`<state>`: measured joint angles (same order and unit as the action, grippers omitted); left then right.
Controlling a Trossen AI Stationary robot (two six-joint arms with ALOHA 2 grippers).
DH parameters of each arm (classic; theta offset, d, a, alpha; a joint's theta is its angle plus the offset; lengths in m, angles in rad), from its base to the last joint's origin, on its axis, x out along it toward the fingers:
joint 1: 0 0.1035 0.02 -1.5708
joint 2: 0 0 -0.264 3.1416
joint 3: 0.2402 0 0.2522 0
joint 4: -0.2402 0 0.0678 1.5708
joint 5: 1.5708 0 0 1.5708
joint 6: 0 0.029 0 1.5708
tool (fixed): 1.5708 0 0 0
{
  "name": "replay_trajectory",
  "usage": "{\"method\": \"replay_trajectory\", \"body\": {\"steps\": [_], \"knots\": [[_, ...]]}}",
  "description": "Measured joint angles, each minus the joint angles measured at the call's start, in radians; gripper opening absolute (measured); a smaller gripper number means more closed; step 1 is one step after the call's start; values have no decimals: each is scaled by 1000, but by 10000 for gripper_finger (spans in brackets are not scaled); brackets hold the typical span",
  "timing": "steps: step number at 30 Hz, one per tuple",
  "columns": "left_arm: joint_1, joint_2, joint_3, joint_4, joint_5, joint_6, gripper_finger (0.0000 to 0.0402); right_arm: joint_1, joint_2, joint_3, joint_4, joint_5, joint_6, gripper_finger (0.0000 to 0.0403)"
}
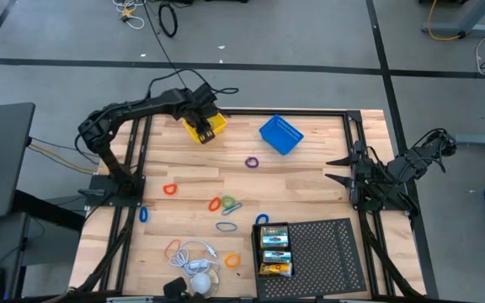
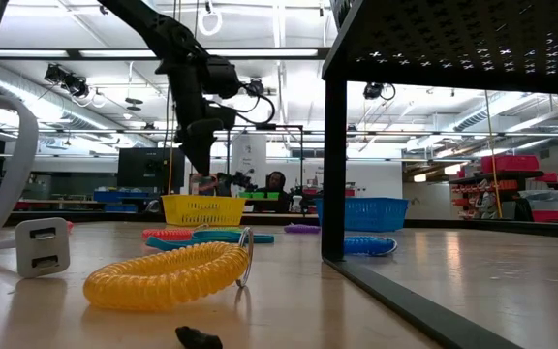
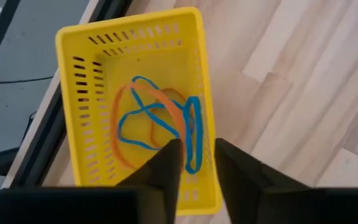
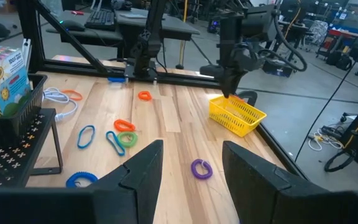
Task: Pick & Place Office Desk Supplies
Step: Put the orange rubber band into the yellow basket, then put the blue rubber band into the yellow basket
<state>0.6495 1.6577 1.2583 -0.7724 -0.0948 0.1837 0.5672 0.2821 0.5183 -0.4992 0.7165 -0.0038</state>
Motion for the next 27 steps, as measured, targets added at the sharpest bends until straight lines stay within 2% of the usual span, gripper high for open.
{"method": "replay_trajectory", "body": {"steps": [6,10,17,23,27], "knots": [[-8,0,0,2,-1,9,188,0,0,0,0,0,0,176],[-8,0,0,2,-1,9,216,0,0,0,0,-1,0,176],[-14,0,0,0,-3,10,220,0,0,0,0,-1,0,176],[-36,0,0,-3,-108,-1,222,0,0,0,0,-1,0,176],[-36,0,0,-2,-107,9,223,0,0,0,0,-1,0,176]]}}
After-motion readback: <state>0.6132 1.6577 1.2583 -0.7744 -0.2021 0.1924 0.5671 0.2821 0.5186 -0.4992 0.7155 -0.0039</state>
